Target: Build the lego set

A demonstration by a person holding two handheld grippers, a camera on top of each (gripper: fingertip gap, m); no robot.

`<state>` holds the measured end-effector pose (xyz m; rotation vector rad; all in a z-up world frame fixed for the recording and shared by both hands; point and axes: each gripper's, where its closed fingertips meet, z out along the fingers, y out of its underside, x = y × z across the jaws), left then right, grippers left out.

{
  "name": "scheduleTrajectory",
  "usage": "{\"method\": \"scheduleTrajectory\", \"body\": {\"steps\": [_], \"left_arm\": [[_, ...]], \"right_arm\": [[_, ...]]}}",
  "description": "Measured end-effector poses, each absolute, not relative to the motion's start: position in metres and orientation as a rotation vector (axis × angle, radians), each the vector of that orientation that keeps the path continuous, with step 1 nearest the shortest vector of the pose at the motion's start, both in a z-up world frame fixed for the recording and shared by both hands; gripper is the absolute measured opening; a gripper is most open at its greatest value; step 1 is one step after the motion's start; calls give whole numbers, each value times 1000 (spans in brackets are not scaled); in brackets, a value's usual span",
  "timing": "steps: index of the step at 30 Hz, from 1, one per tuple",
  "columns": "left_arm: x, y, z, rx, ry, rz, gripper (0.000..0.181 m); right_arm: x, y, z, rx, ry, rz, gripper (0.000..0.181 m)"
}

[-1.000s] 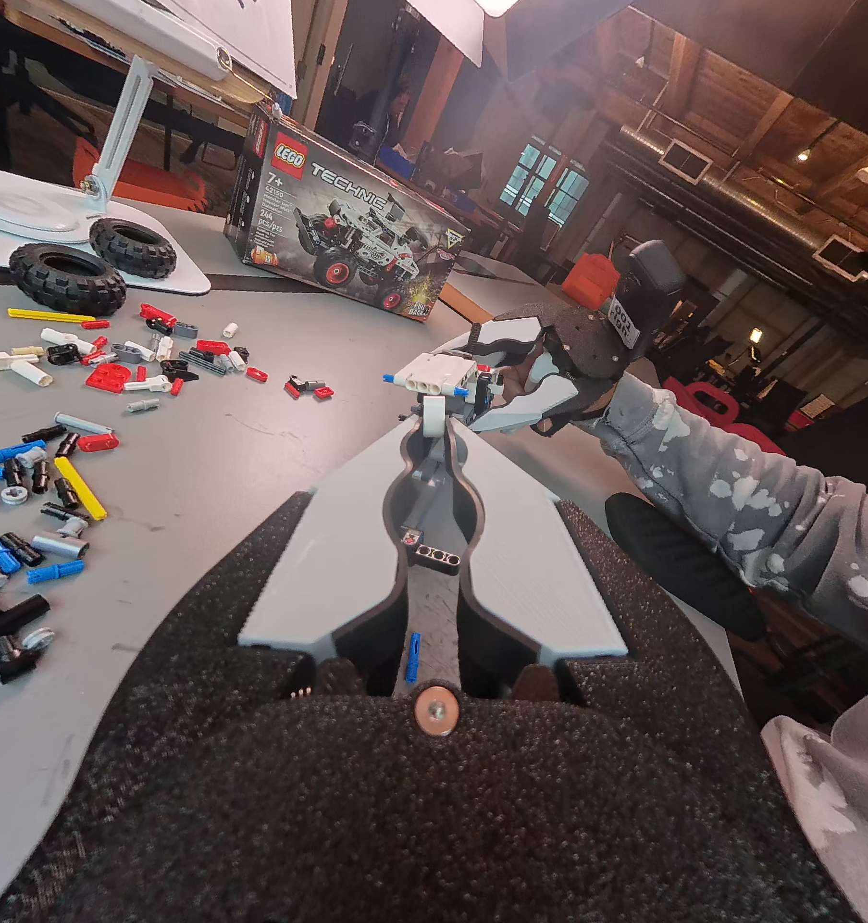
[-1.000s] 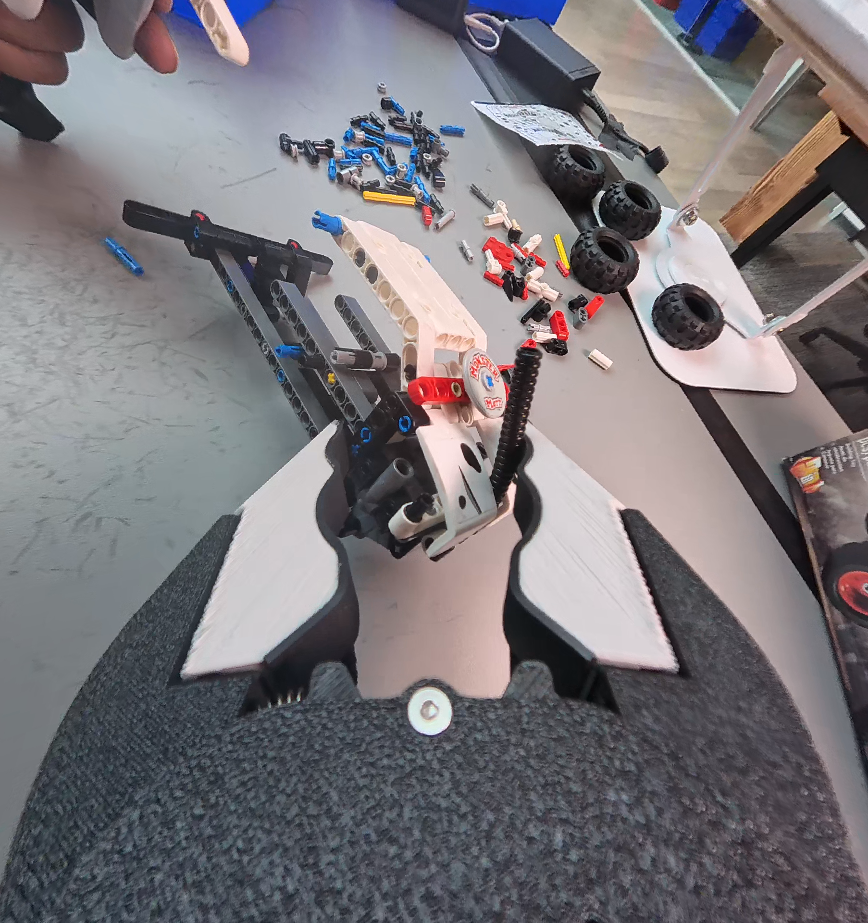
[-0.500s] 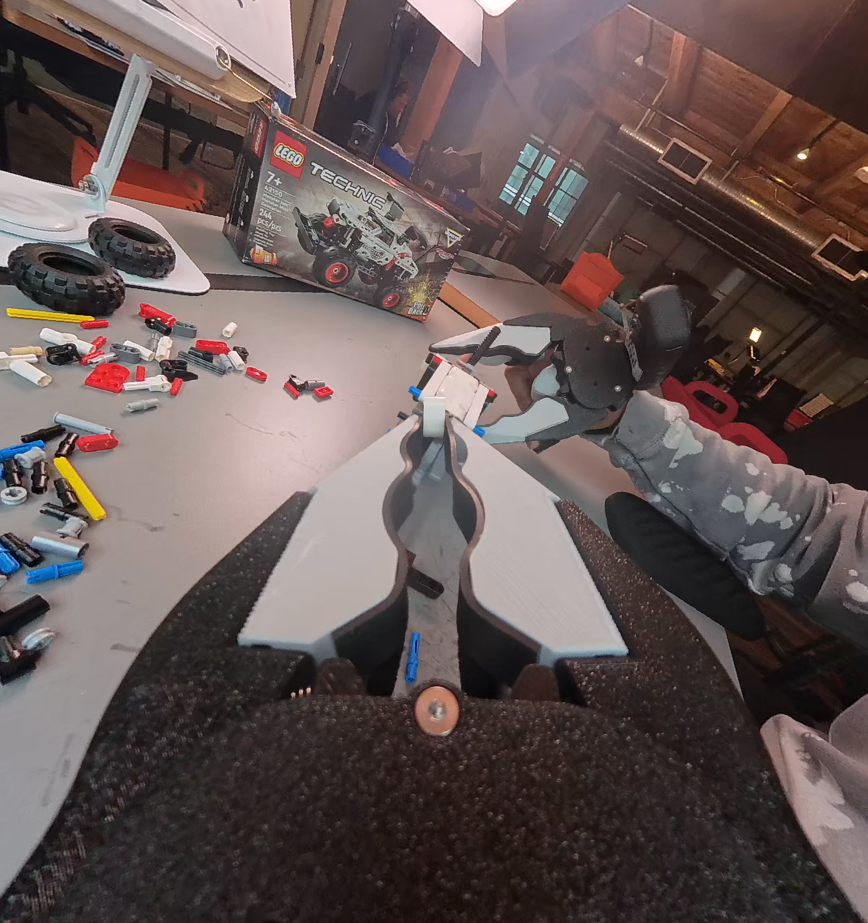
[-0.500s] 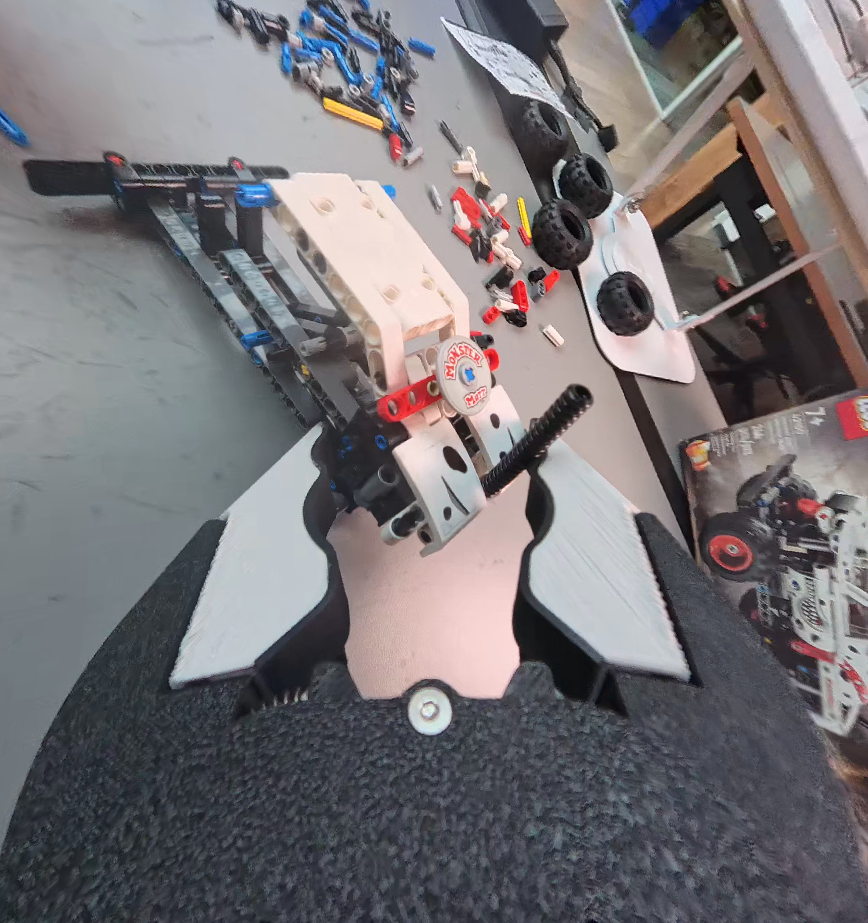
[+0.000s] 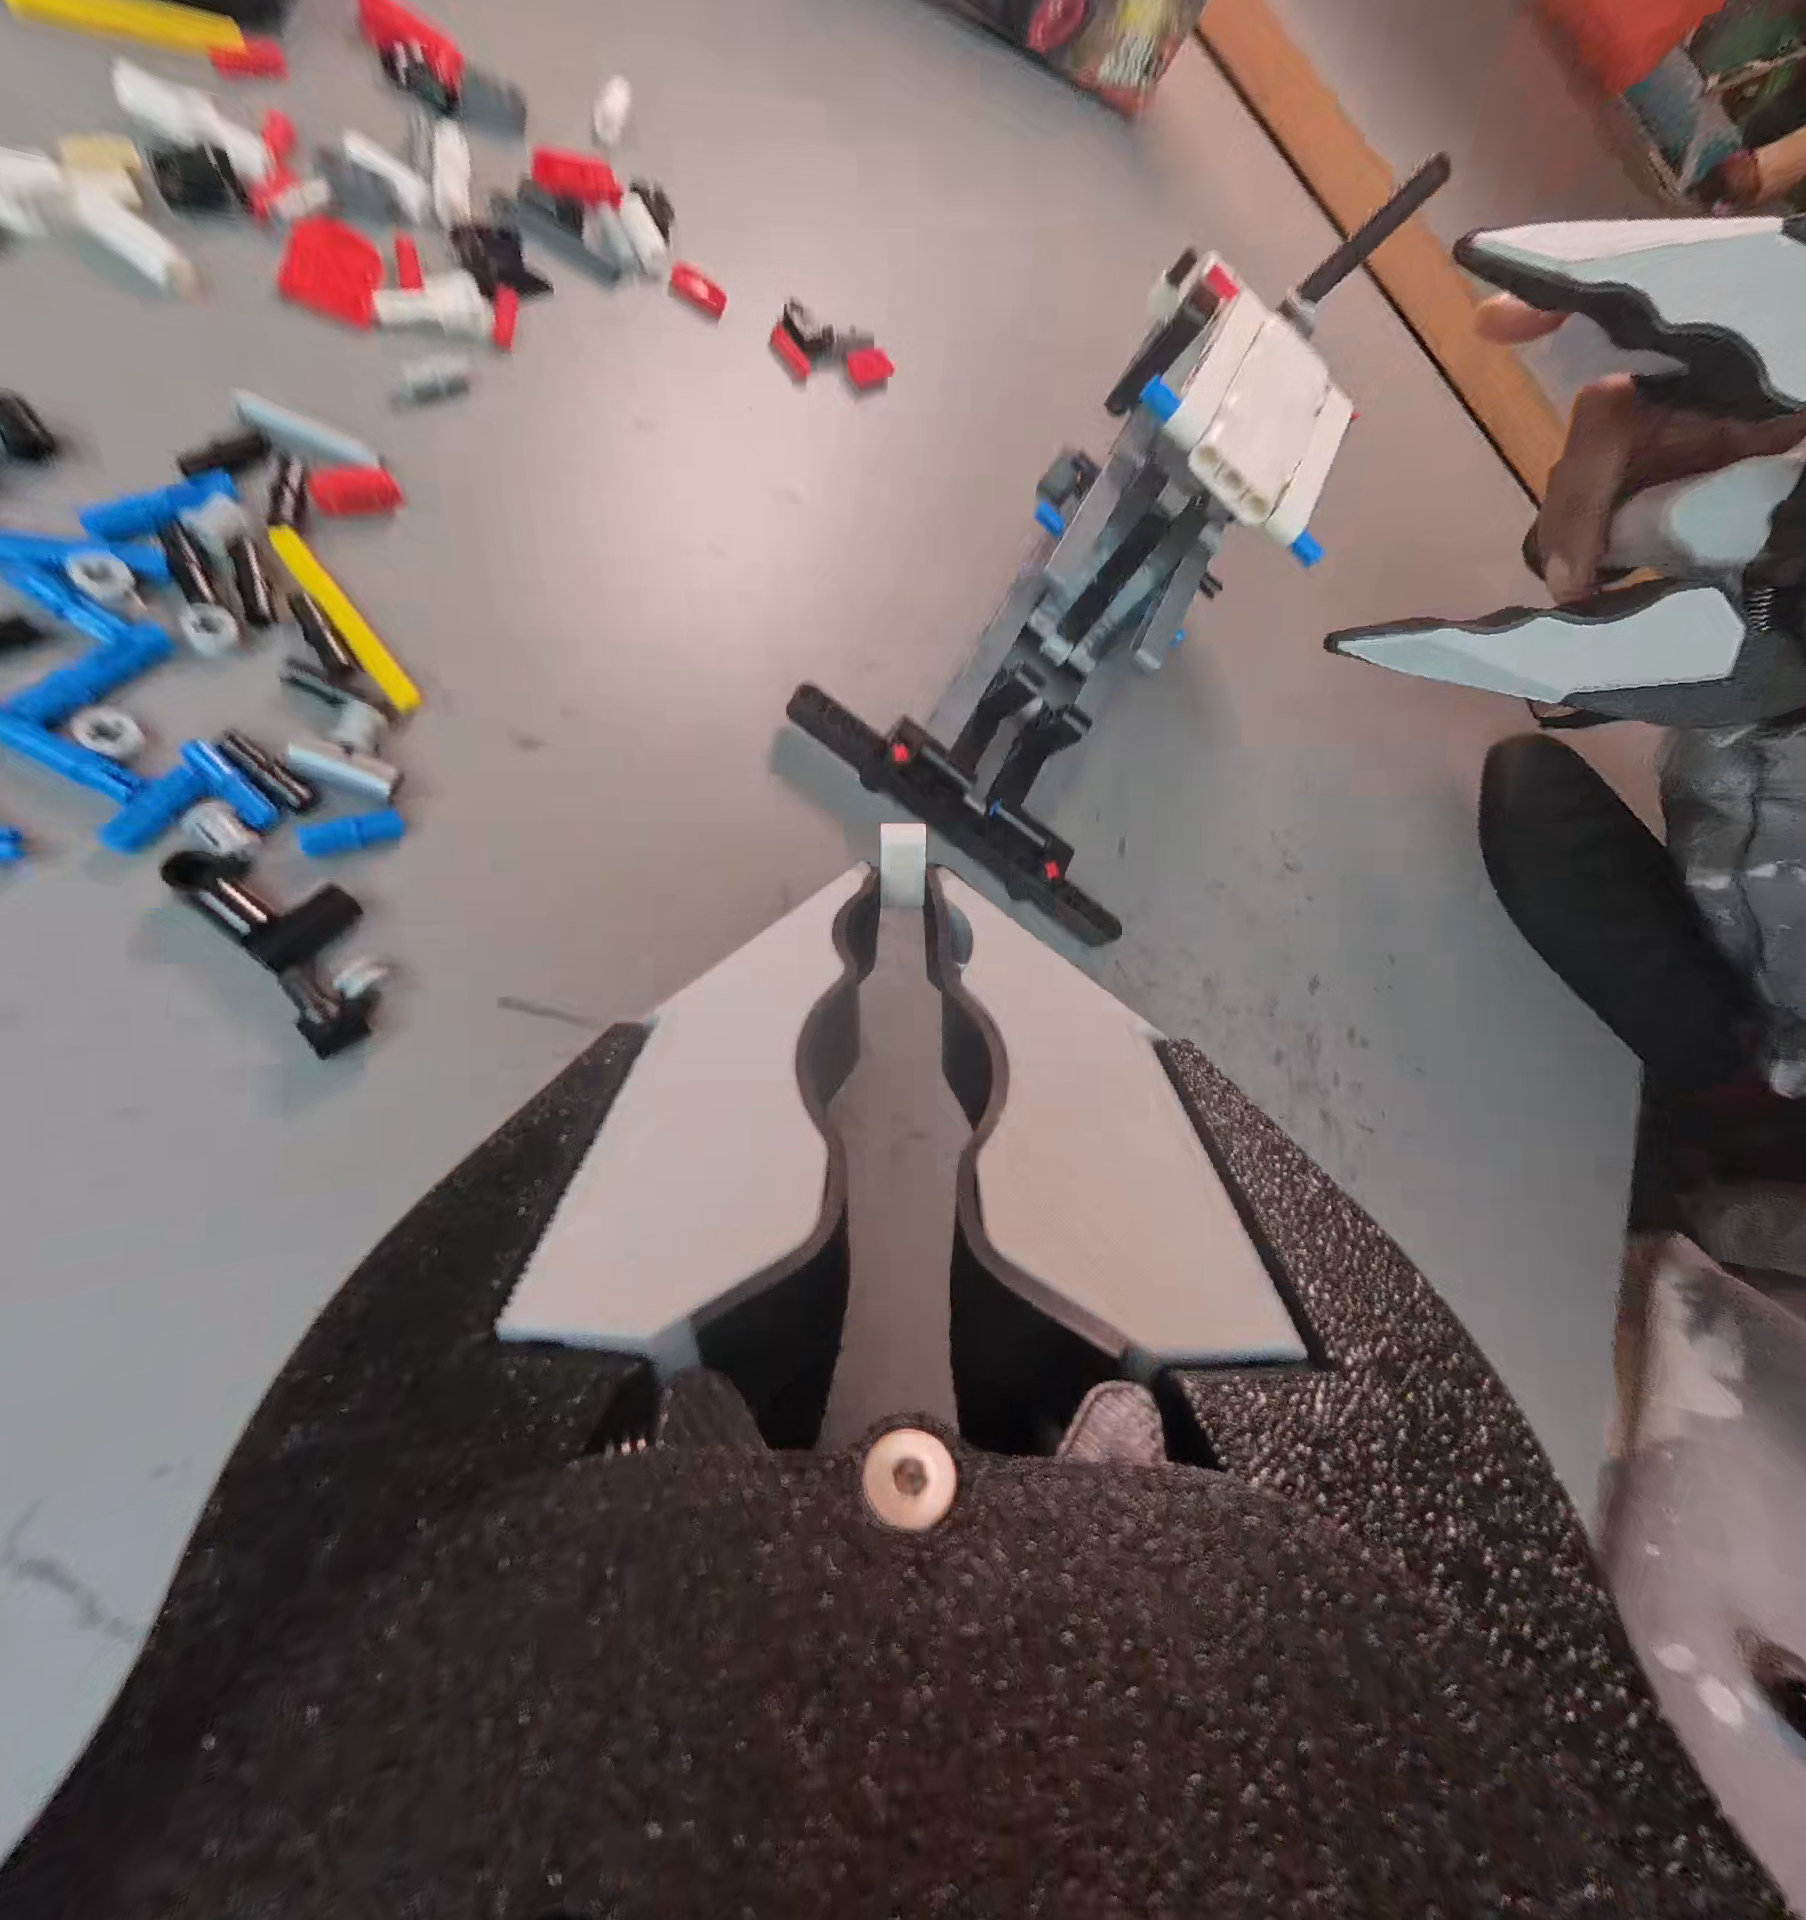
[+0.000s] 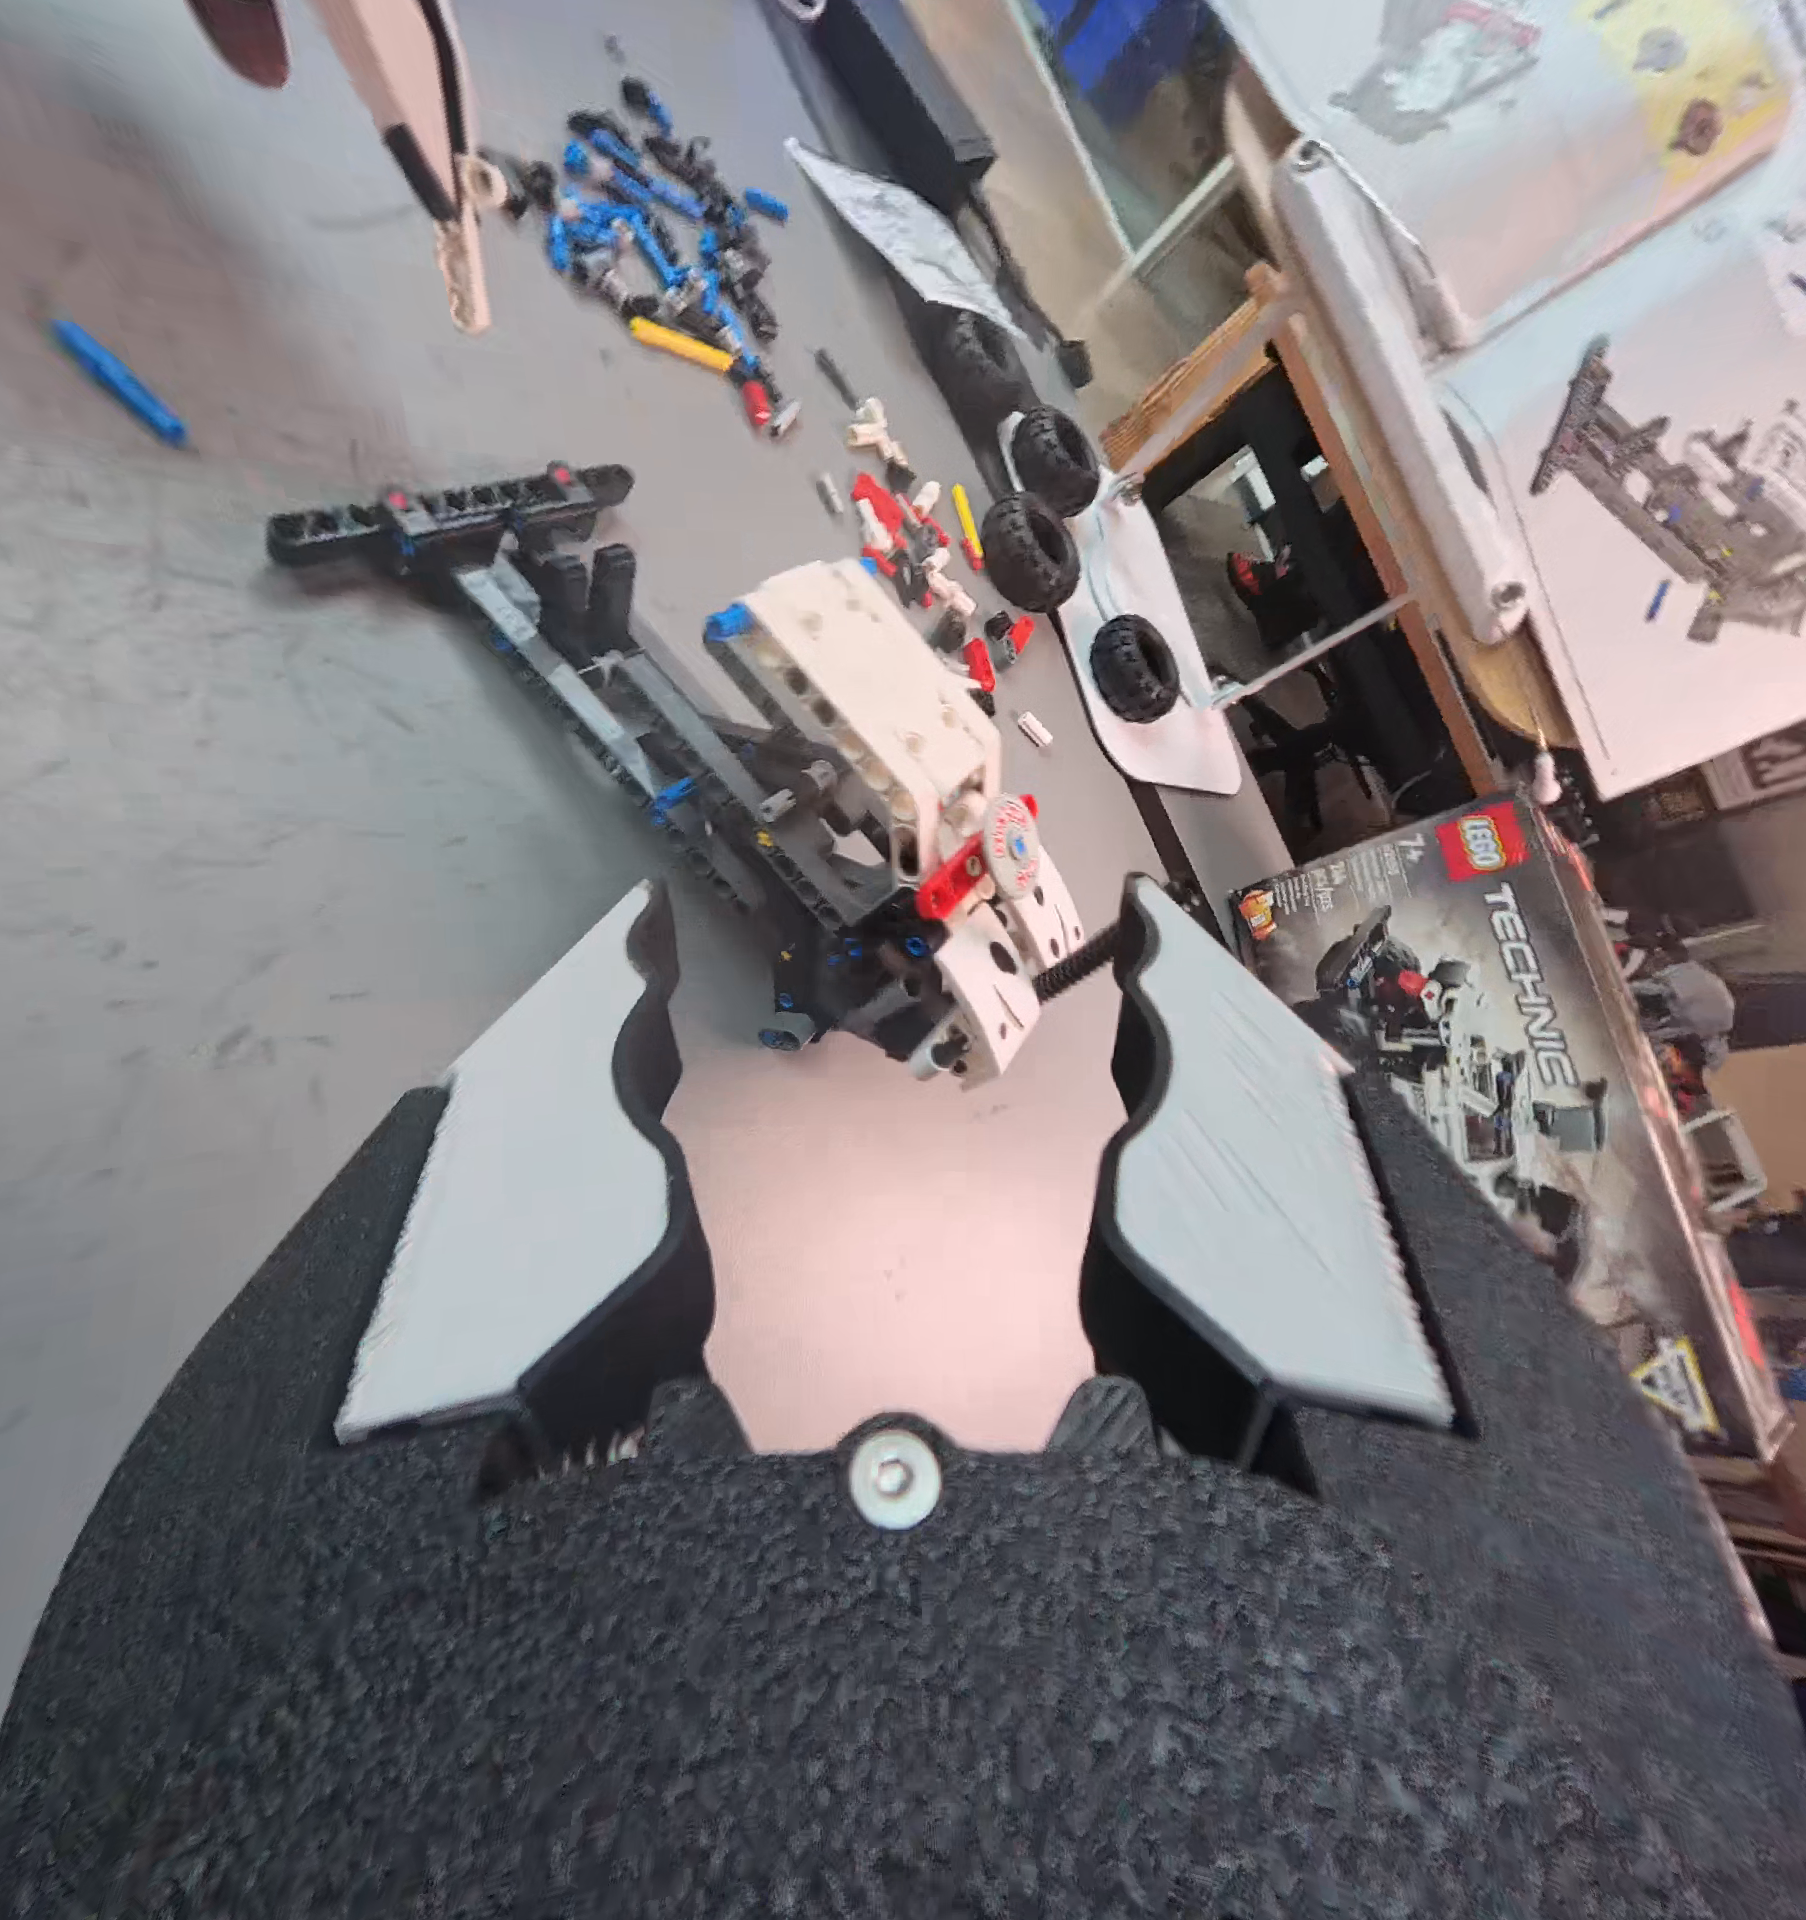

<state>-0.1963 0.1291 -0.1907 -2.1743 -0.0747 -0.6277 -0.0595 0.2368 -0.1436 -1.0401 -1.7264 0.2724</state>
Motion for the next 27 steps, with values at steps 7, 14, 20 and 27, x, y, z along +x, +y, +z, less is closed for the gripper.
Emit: {"method": "scheduleTrajectory", "body": {"steps": [7, 14, 20, 27], "left_arm": [[-201, 116, -219, -2328, -68, -677, 17], [-220, 122, -207, -2247, -17, -488, 34], [-213, 130, -140, -1884, 54, -247, 35], [-216, 123, -135, -1890, 22, 307, 54]], "right_arm": [[-104, 233, -174, -909, -1968, 46, 84], [-130, 257, -178, -973, -1955, -74, 83], [-127, 229, -121, -1063, -1676, 341, 86], [-65, 187, -76, -1255, -1187, 846, 79]]}}
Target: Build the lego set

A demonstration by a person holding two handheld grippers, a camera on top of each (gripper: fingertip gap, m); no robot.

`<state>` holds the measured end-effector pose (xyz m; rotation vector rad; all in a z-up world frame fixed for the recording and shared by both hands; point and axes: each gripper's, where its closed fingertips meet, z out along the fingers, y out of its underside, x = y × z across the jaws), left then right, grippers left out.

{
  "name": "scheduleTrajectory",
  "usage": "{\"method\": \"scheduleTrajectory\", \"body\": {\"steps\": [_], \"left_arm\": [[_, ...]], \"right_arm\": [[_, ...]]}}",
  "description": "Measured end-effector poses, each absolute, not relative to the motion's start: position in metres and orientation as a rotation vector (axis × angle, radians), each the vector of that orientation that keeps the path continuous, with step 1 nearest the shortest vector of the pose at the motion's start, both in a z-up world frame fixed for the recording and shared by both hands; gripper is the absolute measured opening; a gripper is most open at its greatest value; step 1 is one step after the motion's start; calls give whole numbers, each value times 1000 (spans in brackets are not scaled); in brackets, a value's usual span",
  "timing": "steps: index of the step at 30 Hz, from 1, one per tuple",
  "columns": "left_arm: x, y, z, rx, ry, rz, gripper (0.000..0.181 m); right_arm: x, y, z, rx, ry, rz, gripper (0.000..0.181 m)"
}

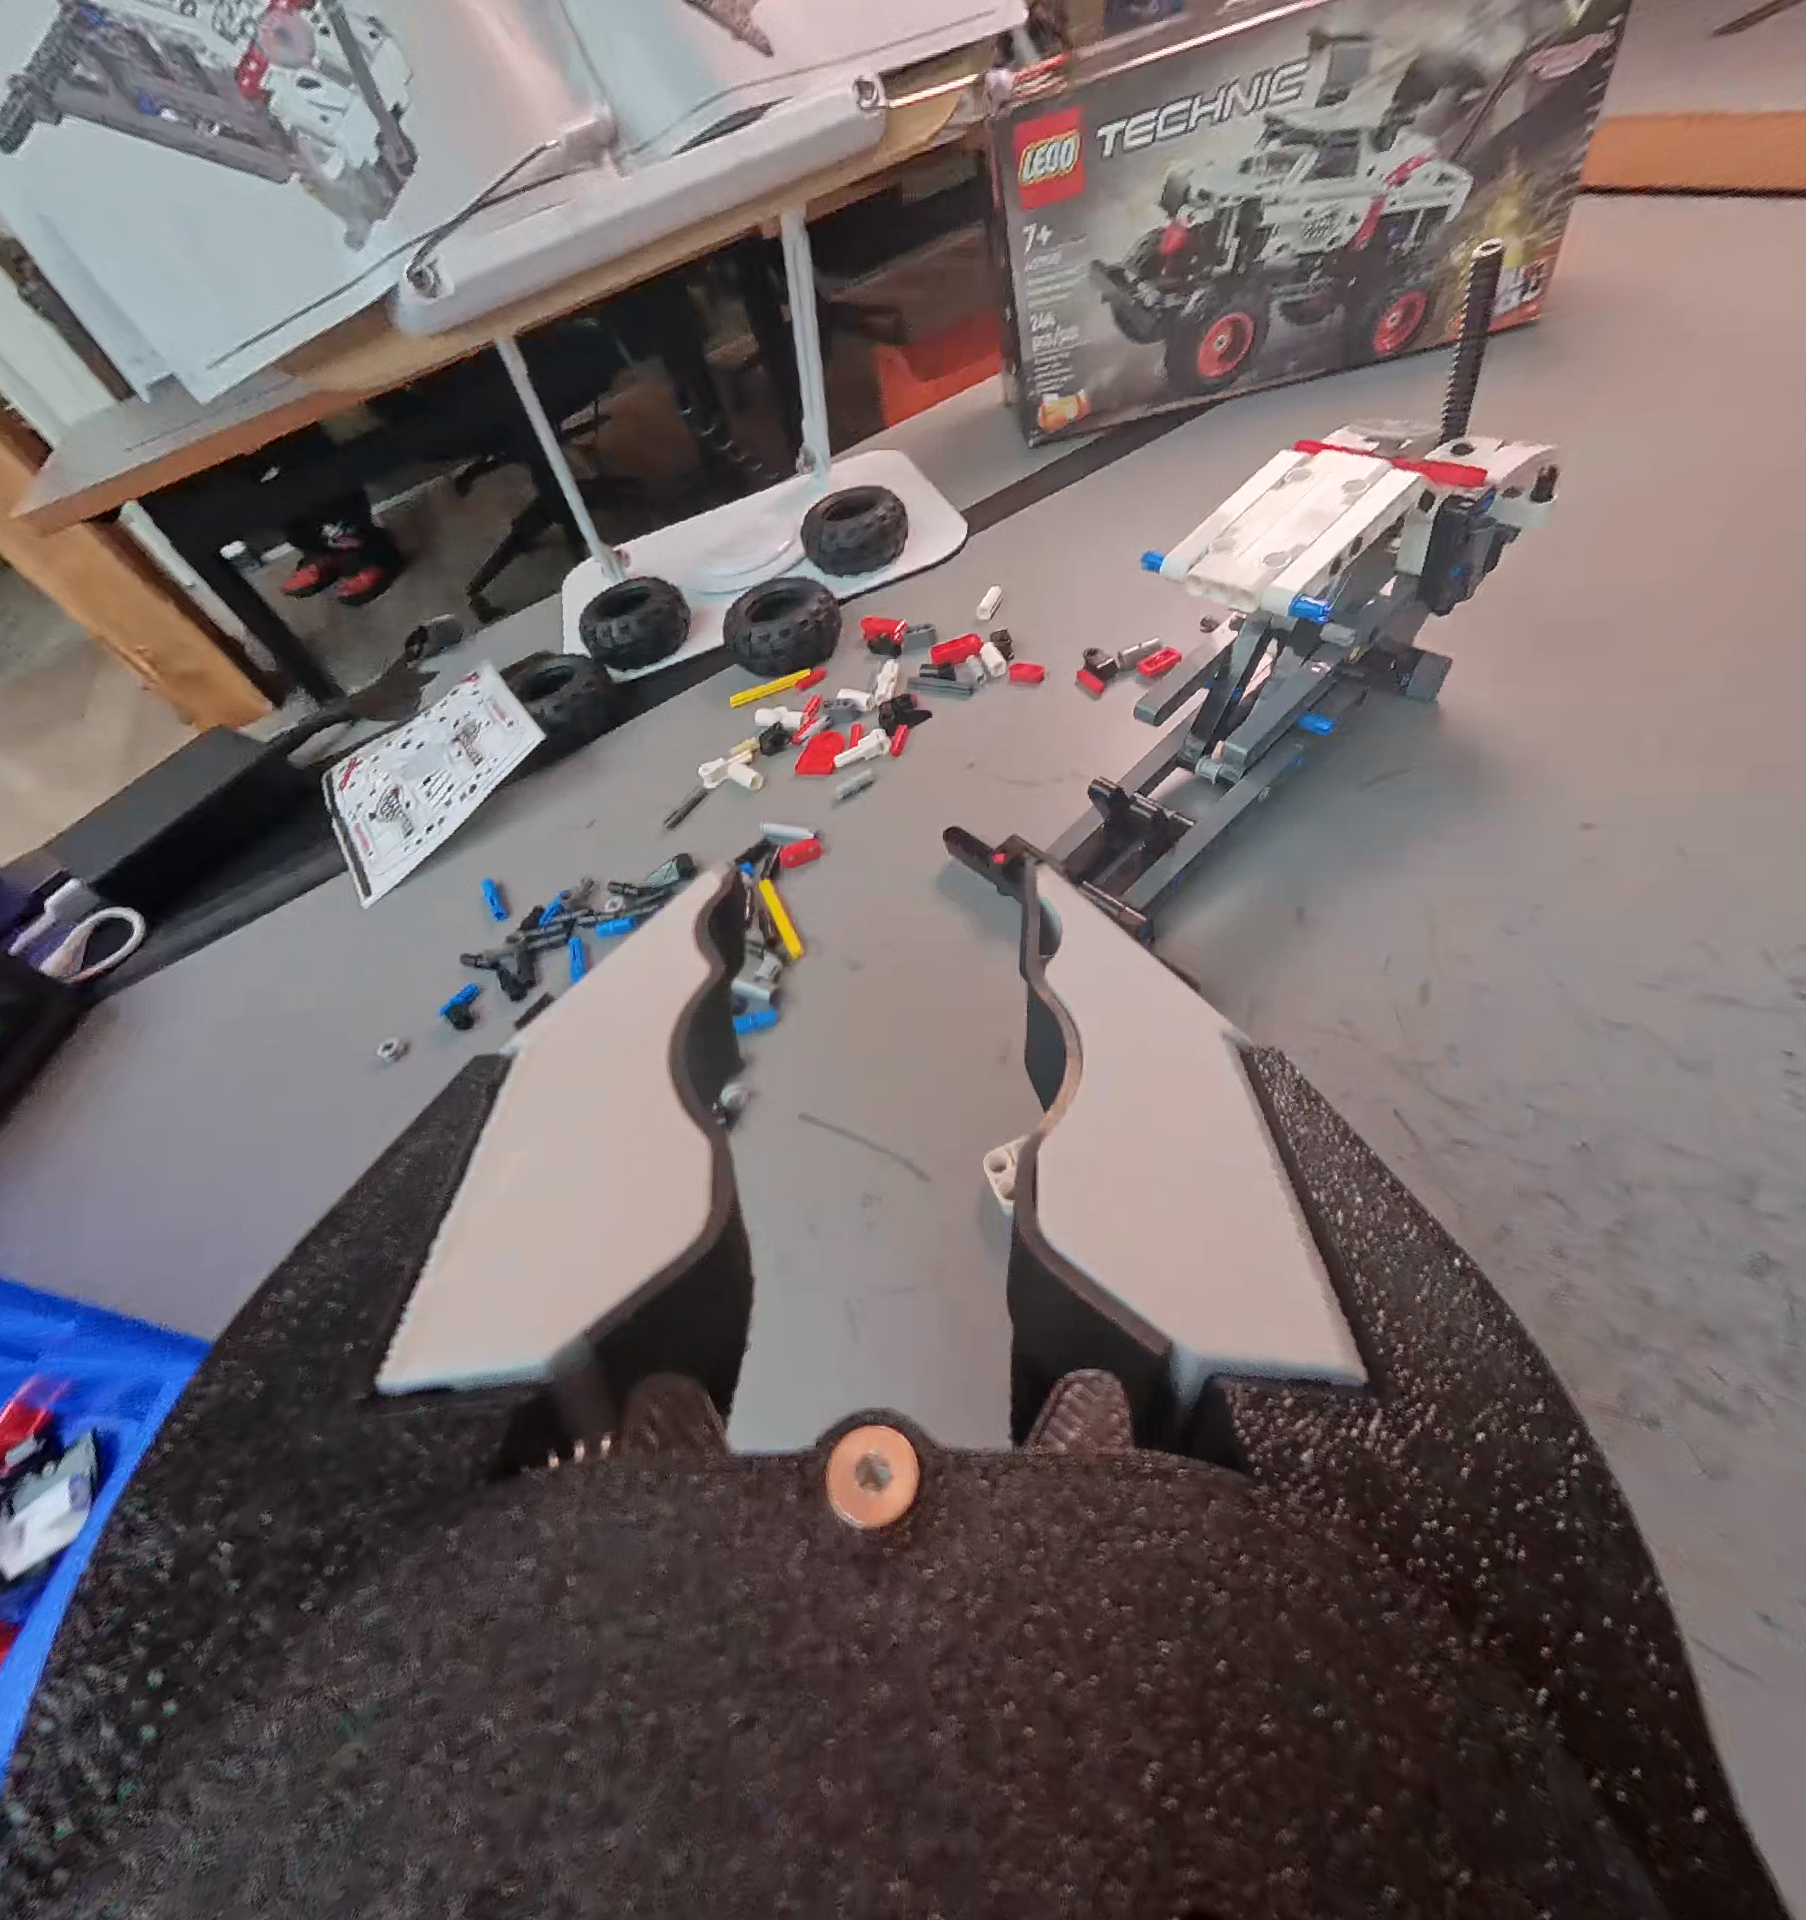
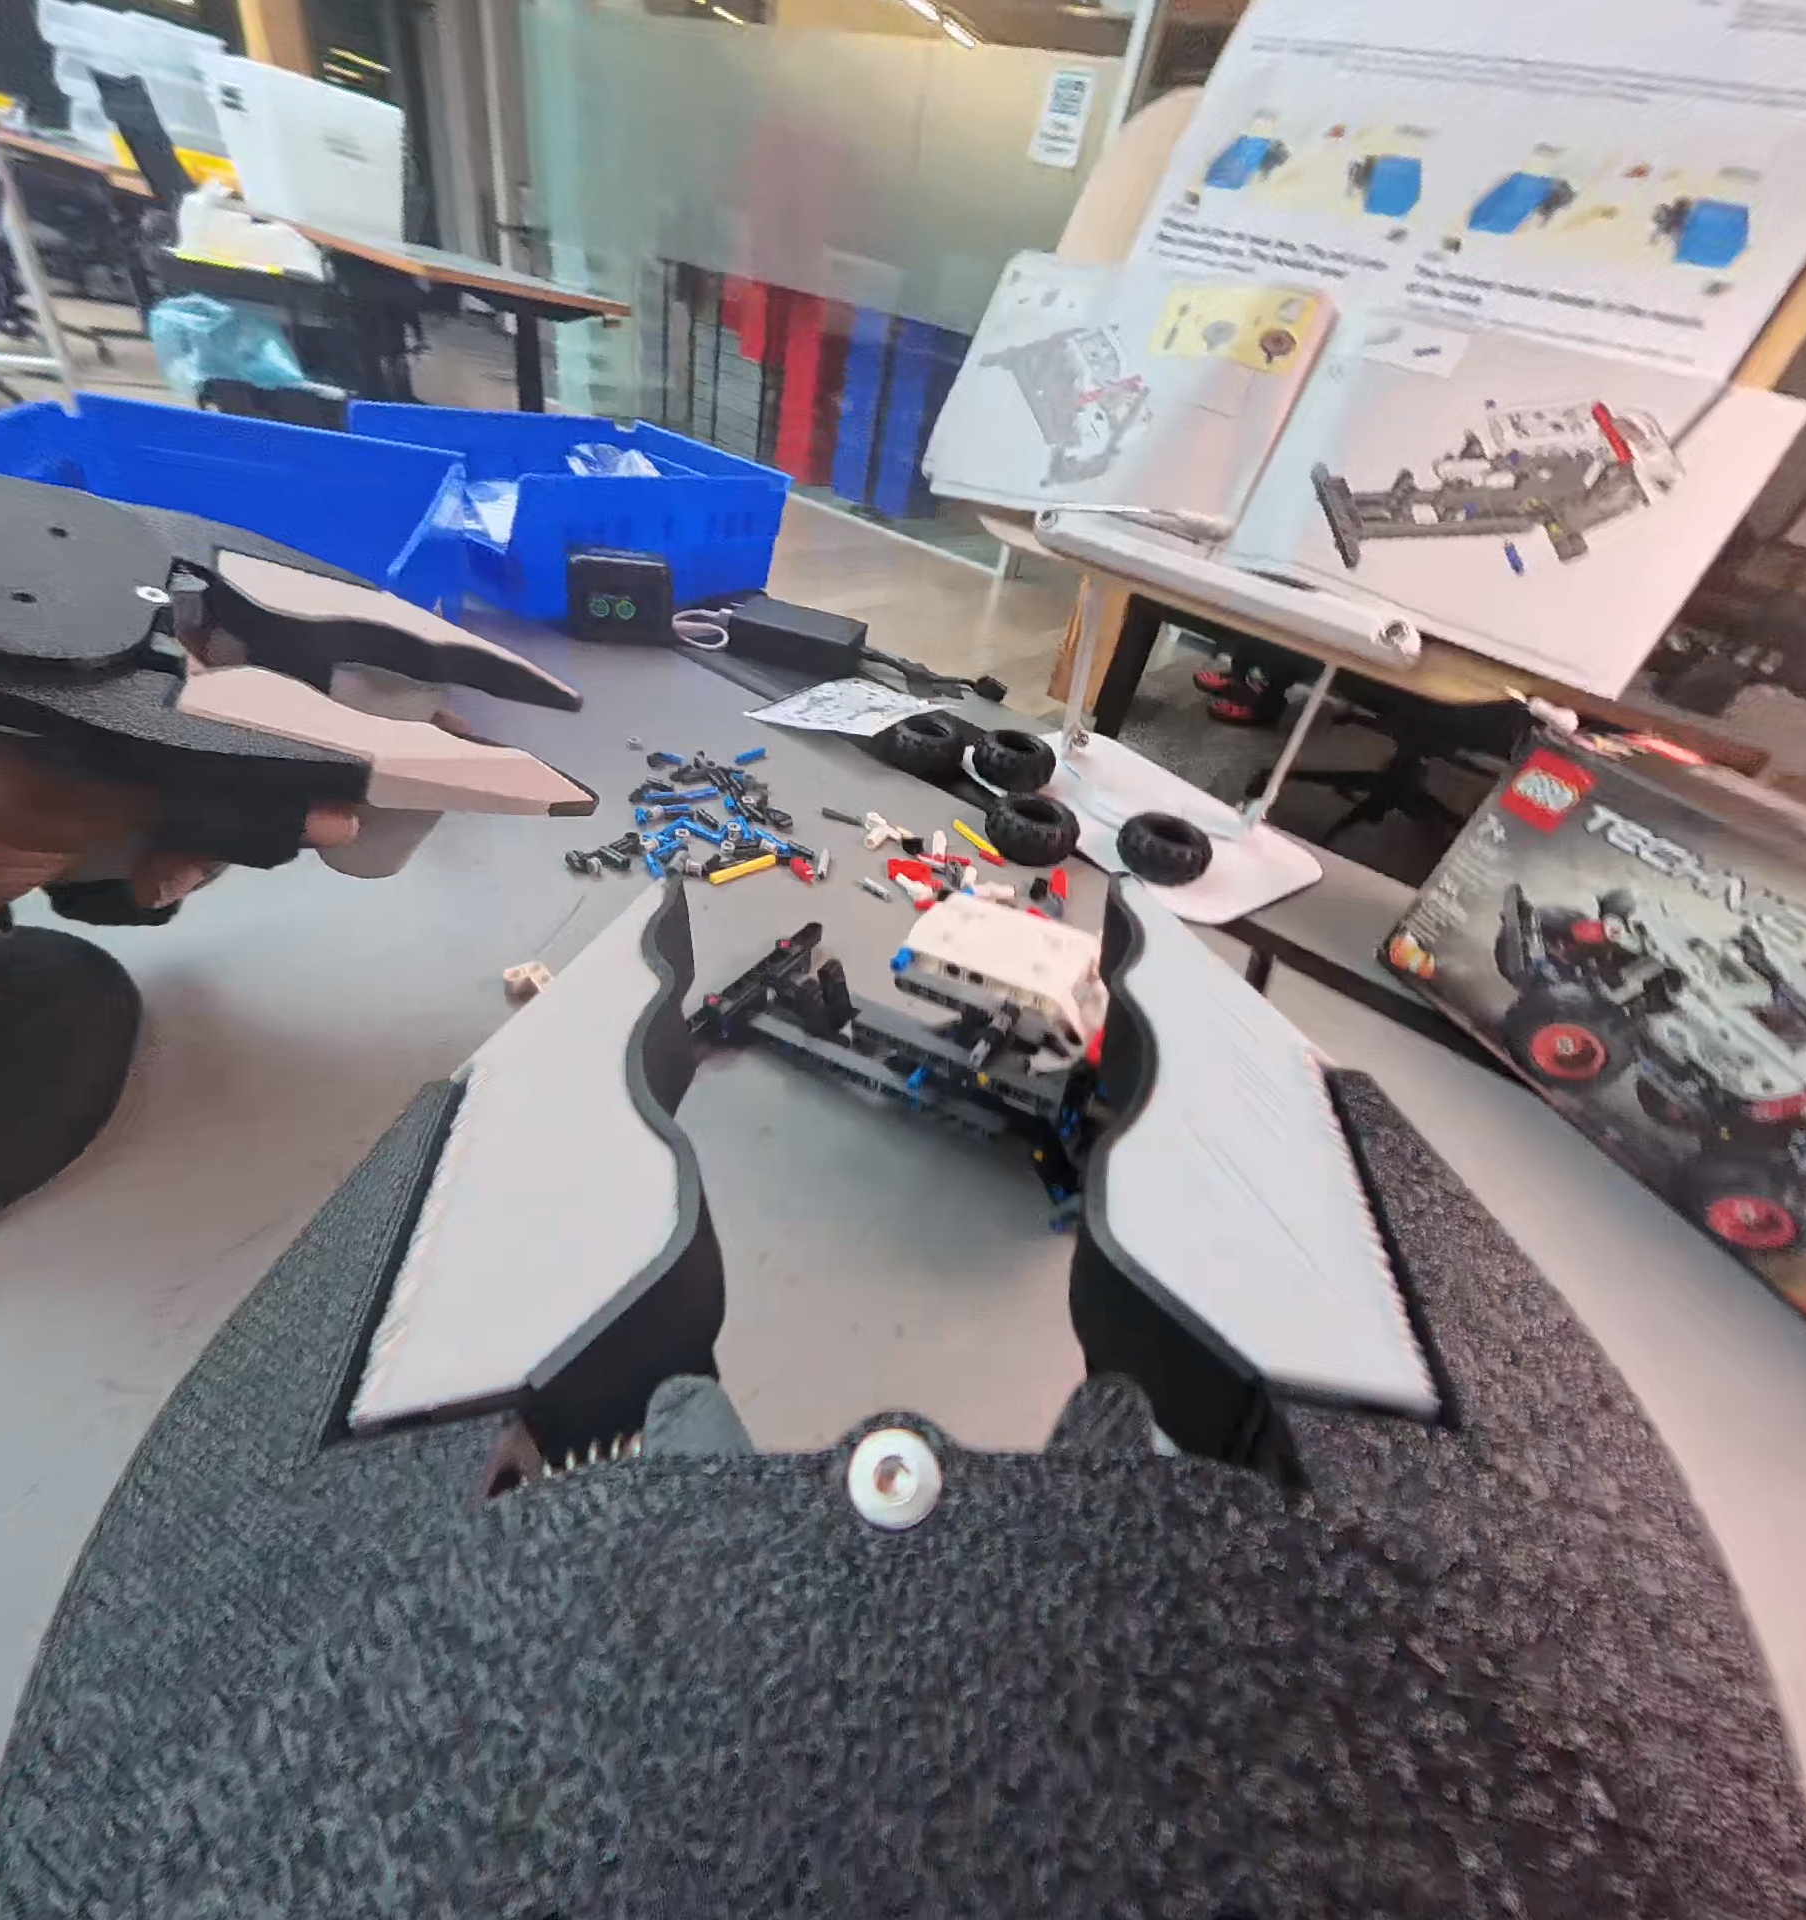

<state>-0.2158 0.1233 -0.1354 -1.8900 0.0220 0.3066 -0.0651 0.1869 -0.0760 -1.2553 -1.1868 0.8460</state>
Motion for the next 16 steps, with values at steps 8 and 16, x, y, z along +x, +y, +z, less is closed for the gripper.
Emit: {"method": "scheduleTrajectory", "body": {"steps": [8, 16], "left_arm": [[-204, 73, -138, -1933, -145, 408, 71], [-176, 61, -128, -1878, -152, 559, 54]], "right_arm": [[0, 152, -116, -1476, -1099, 854, 82], [-11, -34, -52, -1062, -1338, 1171, 20]]}}
